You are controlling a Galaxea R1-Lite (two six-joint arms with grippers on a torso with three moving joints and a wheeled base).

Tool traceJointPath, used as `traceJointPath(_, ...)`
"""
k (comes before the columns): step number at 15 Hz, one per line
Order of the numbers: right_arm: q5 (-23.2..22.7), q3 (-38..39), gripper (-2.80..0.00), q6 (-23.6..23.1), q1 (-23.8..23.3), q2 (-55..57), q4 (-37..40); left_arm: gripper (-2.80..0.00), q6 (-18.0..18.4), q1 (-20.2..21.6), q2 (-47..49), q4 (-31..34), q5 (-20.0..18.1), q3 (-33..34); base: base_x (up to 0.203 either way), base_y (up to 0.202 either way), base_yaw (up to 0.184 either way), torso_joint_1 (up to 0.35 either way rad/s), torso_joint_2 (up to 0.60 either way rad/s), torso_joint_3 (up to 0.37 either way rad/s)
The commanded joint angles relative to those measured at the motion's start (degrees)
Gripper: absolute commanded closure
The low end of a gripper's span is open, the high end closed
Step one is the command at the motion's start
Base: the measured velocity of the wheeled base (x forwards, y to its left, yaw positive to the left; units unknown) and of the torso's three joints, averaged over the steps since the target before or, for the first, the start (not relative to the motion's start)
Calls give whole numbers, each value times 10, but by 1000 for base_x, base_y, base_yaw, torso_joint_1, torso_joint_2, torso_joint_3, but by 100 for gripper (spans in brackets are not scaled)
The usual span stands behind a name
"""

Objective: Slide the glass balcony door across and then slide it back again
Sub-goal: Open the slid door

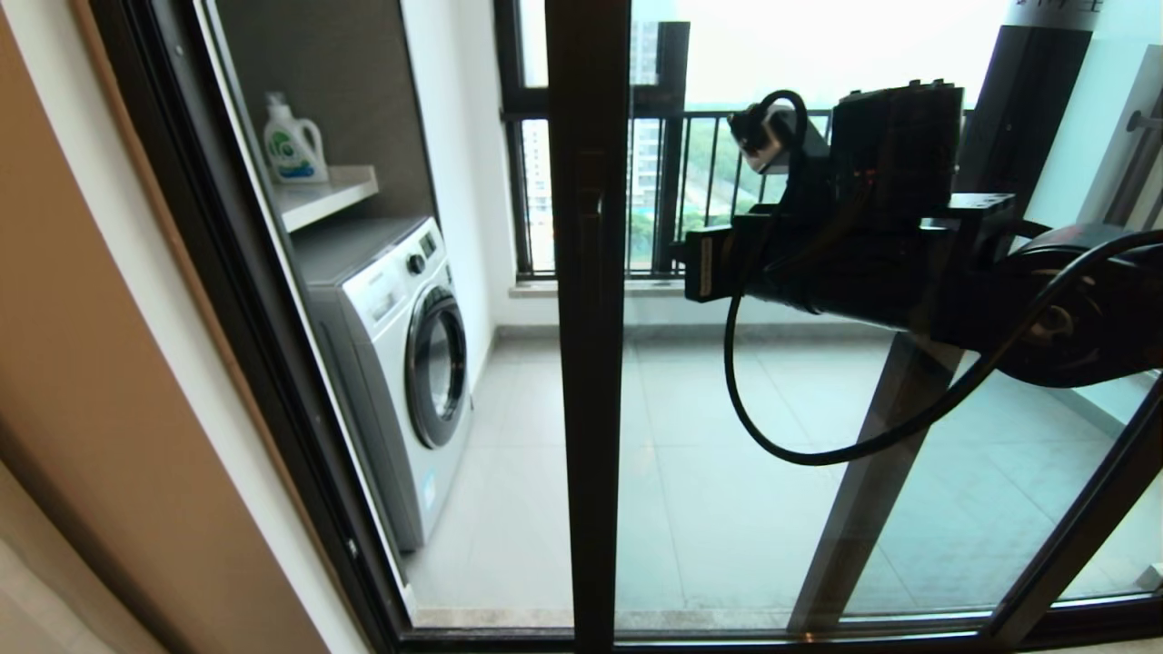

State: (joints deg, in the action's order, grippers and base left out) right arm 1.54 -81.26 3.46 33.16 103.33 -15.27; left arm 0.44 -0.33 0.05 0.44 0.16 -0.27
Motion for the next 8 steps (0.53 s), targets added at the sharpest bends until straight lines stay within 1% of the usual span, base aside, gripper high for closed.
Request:
traceJointPath(1,1,-8,0,0,44,-29,-35,0,0,0,1,0,0,0,0,0,0,0,0,0)
traceJointPath(2,2,-21,0,-1,63,-30,-40,0,0,0,1,0,1,0,0,0,0,0,0,0)
traceJointPath(4,1,-48,0,-2,83,-10,-41,0,0,0,1,0,1,0,0,0,0,0,0,0)
traceJointPath(6,1,-83,0,0,87,40,-41,0,0,0,1,0,0,0,0,0,0,0,0,0)
traceJointPath(8,13,-140,0,0,84,111,-41,0,0,0,1,0,0,0,0,0,0,0,0,0)
